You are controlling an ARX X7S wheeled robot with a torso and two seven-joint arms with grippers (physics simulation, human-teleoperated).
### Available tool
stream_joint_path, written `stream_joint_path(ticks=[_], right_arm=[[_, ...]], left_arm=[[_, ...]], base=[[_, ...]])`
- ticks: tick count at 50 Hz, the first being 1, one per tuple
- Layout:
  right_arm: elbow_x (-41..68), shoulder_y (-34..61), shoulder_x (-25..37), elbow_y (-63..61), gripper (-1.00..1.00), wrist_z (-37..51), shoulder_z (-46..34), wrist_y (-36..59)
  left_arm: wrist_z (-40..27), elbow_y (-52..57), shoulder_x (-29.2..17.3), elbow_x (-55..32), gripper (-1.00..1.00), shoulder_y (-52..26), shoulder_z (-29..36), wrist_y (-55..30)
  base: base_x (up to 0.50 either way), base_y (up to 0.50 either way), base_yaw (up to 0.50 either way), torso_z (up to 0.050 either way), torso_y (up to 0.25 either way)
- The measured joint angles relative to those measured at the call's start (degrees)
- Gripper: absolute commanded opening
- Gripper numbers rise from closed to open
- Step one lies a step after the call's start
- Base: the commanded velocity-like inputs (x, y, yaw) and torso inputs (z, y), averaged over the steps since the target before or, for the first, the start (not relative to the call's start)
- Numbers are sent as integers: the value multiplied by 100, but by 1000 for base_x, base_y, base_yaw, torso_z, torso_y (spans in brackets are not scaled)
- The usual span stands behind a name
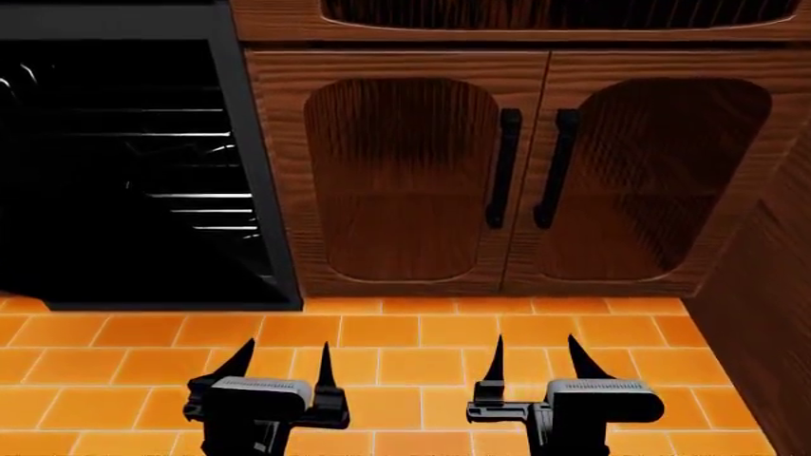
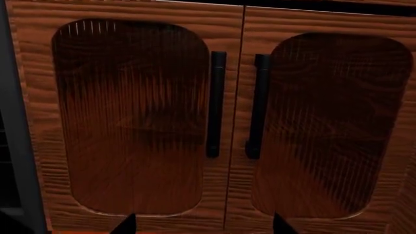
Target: Close the dishwasher door
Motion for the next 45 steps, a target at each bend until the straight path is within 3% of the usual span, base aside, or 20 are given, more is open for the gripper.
stream_joint_path(ticks=[45], right_arm=[[113, -4, 98, -16, 100, 49, -122, -105]], left_arm=[[-451, -92, 7, 76, 100, -47, -29, 130]], base=[[0, 0, 0, -50, 23]])
